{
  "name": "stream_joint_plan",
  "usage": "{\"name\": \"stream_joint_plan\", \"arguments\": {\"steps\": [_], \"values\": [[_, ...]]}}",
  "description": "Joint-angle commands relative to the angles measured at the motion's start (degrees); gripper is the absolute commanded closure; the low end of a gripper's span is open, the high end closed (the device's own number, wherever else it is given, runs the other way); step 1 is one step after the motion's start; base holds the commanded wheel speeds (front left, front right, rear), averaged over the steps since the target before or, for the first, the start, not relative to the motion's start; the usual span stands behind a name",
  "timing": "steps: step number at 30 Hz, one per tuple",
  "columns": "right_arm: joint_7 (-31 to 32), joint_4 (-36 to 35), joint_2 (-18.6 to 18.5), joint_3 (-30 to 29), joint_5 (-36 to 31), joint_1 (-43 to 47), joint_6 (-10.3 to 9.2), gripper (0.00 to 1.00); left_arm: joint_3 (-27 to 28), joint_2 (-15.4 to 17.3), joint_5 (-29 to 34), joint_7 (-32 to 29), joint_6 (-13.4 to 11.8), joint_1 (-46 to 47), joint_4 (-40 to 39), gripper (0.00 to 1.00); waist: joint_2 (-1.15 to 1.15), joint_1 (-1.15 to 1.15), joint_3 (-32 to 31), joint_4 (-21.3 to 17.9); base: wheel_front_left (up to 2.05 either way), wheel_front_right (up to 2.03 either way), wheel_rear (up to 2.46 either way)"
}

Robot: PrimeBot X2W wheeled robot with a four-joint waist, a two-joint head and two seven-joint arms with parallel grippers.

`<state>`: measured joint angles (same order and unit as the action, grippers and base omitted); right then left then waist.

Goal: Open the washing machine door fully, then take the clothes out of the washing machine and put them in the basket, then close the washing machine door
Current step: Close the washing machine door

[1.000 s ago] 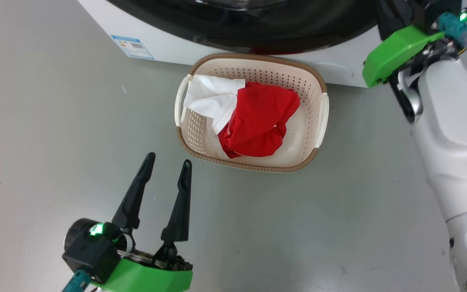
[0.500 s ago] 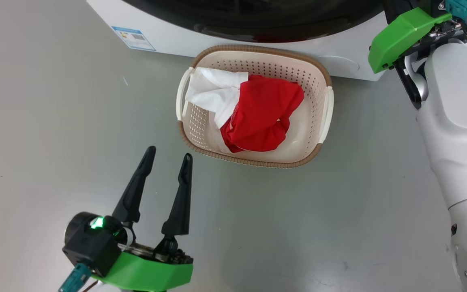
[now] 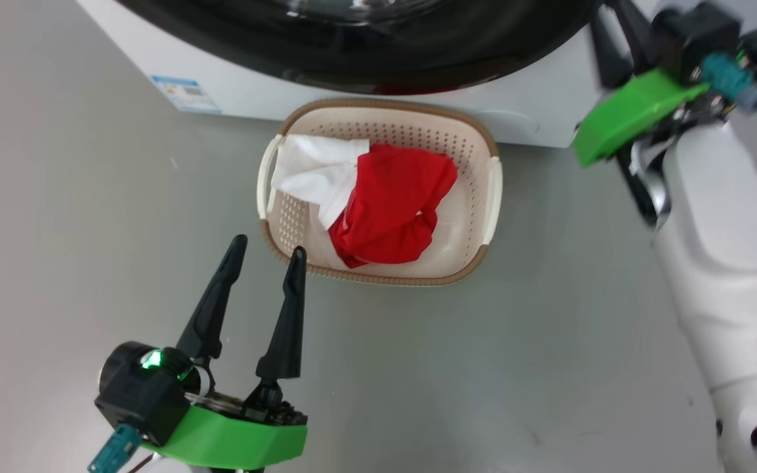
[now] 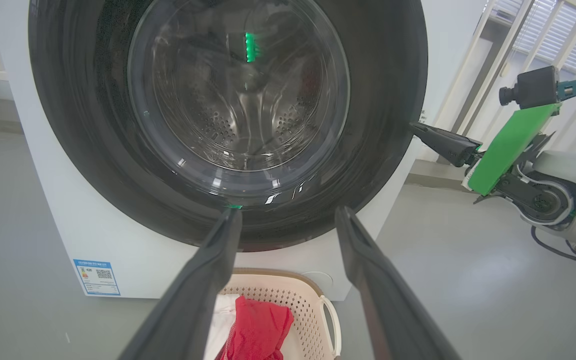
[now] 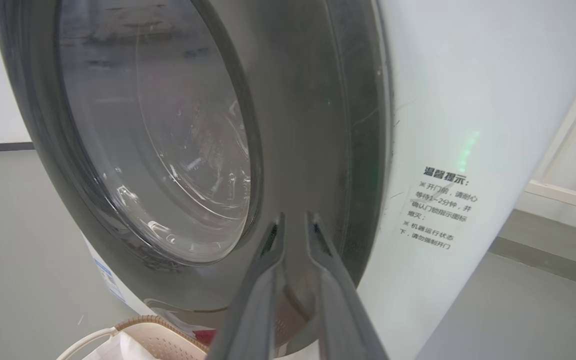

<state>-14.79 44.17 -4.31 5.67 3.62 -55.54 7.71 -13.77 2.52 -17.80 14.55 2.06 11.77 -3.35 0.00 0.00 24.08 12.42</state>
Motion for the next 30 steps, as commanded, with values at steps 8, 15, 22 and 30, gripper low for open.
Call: {"name": "stream_joint_plan", "arguments": {"steps": [8,15,22,30], "values": [[-0.2,-11.5,1.4,4.7,7.0,11.6,-0.22,0.0,3.3,0.5,-0.3,0.4,-0.1,-0.8,-0.5,0.0,0.0,0.0,-5.1,-5.3,0.0,0.0,0.0],[-0.2,-21.0,1.4,5.0,8.0,21.0,-0.22,0.0,5.0,1.1,-0.5,0.4,-0.9,-1.9,0.7,0.0,0.0,0.0,-8.5,-9.1,0.0,0.0,0.0],[-0.2,-27.6,1.4,4.8,7.6,29.6,-0.22,0.0,6.4,2.0,0.0,0.4,-2.1,-3.6,1.7,0.0,0.0,0.0,-12.3,-12.5,0.0,0.0,0.0],[-0.2,-34.0,1.4,1.8,5.3,37.3,-0.22,0.0,7.5,2.7,0.2,0.4,-3.9,-6.1,3.1,0.0,0.0,0.0,-16.0,-14.5,0.0,0.0,0.0]]}}
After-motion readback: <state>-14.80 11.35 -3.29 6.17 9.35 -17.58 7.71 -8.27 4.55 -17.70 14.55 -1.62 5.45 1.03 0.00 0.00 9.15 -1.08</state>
